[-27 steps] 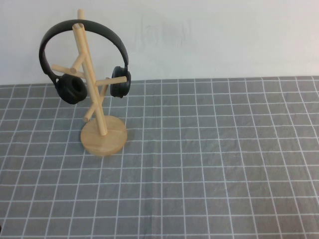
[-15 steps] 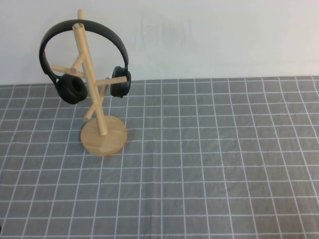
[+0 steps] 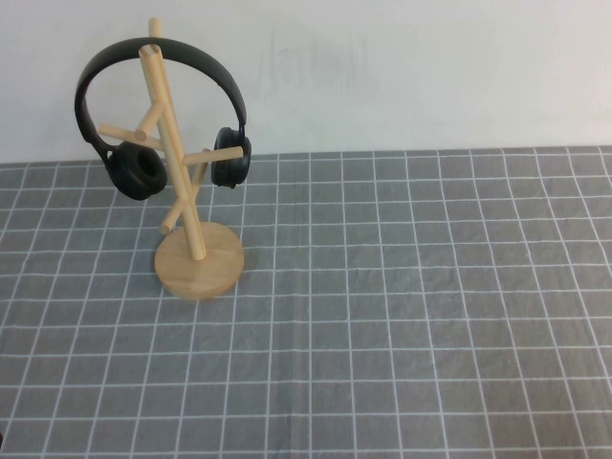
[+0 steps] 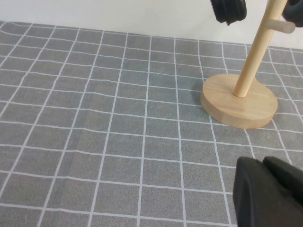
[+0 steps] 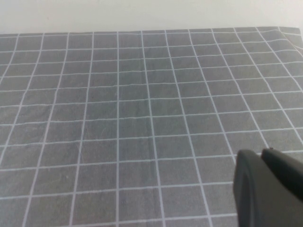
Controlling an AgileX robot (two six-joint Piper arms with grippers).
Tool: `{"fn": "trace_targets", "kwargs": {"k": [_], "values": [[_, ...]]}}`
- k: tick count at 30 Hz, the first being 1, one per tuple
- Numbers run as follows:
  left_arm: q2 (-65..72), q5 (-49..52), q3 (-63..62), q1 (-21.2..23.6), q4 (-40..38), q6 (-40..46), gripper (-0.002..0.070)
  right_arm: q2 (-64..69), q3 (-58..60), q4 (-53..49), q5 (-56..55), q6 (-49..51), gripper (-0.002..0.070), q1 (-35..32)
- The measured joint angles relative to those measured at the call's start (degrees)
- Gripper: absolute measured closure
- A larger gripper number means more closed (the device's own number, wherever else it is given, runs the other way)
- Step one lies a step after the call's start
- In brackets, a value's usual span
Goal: Take out the headphones from the headphone stand
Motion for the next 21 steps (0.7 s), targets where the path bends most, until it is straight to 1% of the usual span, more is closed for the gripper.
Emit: {"fn": "trace_targets", "kwargs": {"k": [13, 15, 17, 21], "values": [[0.0, -0.9, 0.0, 0.0, 0.0, 0.0, 0.0678, 0.0, 0.0, 0.0, 0.0, 0.0, 0.0682, 0.0], [0.0, -3.8, 0.2, 0.0, 0.0, 0.0, 0.0678, 0.0, 0.0, 0.0, 0.0, 0.0, 0.0682, 0.0], [0.0, -8.7, 0.4, 0.0, 0.0, 0.0, 0.0678, 0.0, 0.0, 0.0, 0.0, 0.0, 0.0682, 0.0], [0.0, -23.7, 0.4, 0.0, 0.0, 0.0, 0.0678, 0.0, 0.0, 0.0, 0.0, 0.0, 0.0682, 0.0]]}}
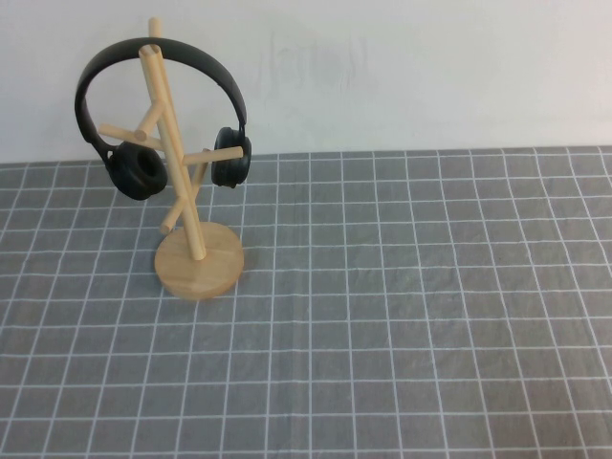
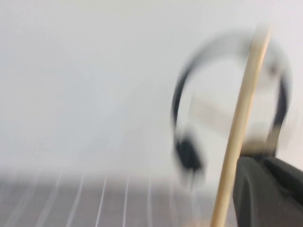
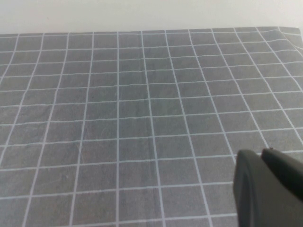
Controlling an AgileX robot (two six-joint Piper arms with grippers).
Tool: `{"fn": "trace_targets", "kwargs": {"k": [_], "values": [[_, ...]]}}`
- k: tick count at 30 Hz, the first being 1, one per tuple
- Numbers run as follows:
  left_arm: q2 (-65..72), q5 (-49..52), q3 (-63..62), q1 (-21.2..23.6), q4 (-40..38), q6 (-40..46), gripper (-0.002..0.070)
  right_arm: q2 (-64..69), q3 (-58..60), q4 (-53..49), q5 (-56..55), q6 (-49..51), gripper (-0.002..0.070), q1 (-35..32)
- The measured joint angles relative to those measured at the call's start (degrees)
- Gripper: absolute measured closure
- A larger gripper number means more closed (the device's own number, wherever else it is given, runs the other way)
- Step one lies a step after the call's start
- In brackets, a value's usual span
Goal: Take out the headphones from the headphone stand
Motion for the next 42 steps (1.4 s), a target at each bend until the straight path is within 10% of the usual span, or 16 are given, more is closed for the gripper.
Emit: {"fn": "trace_targets", "kwargs": {"k": [14, 30, 42], "values": [[0.0, -27.2, 0.0, 0.0, -0.6, 0.0, 0.0678, 0.0, 0.0, 0.0, 0.0, 0.0, 0.0682, 0.0], [18.3, 3.5, -32.7, 0.0, -1.0, 9.9, 0.0678, 0.0, 0.0, 0.0, 0.0, 0.0, 0.0682, 0.0], [47.8, -9.8, -36.3, 0.0, -0.5, 7.9, 0.0678, 0.0, 0.0, 0.0, 0.0, 0.0, 0.0682, 0.0]]}}
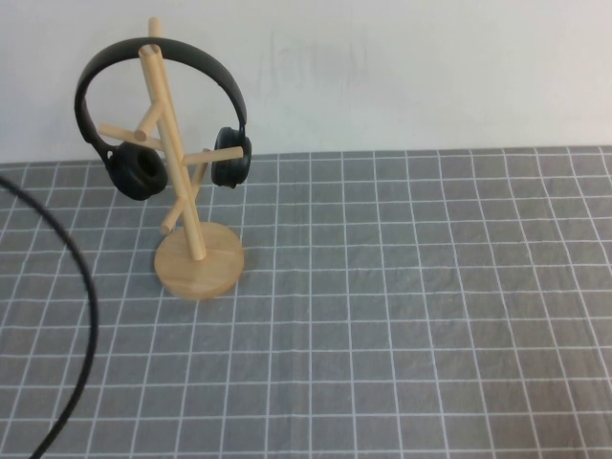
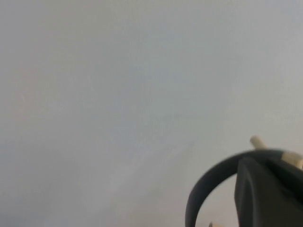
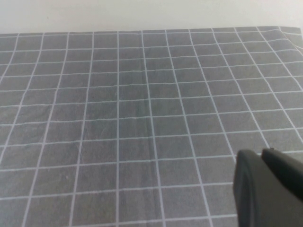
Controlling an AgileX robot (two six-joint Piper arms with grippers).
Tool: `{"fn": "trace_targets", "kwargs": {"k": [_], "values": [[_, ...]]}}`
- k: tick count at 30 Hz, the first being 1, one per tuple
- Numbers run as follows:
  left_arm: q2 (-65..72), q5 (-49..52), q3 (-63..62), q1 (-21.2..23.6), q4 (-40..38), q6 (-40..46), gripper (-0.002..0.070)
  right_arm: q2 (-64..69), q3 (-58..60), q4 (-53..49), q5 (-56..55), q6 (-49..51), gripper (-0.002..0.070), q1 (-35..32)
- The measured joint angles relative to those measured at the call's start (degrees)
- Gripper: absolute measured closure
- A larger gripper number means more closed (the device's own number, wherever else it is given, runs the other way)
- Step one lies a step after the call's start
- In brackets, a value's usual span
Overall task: Take out the headphones from the headphone stand
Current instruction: Pick up the headphones from the headphone stand
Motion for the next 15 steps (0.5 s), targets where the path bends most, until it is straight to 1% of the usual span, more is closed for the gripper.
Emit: {"fn": "trace_targets", "kwargs": {"k": [4, 10, 11, 13, 15], "values": [[7.8, -2.0, -0.2, 0.0, 0.4, -0.9, 0.0678, 0.0, 0.0, 0.0, 0.0, 0.0, 0.0682, 0.0], [19.9, 3.9, -6.1, 0.0, 4.1, -1.3, 0.0675, 0.0, 0.0, 0.0, 0.0, 0.0, 0.0682, 0.0], [21.5, 4.4, -7.3, 0.0, 5.6, -1.3, 0.0662, 0.0, 0.0, 0.0, 0.0, 0.0, 0.0682, 0.0], [24.1, 4.9, -9.4, 0.0, 9.0, -1.3, 0.061, 0.0, 0.0, 0.0, 0.0, 0.0, 0.0682, 0.0], [26.5, 5.1, -11.8, 0.0, 12.3, -1.3, 0.0508, 0.0, 0.0, 0.0, 0.0, 0.0, 0.0682, 0.0]]}}
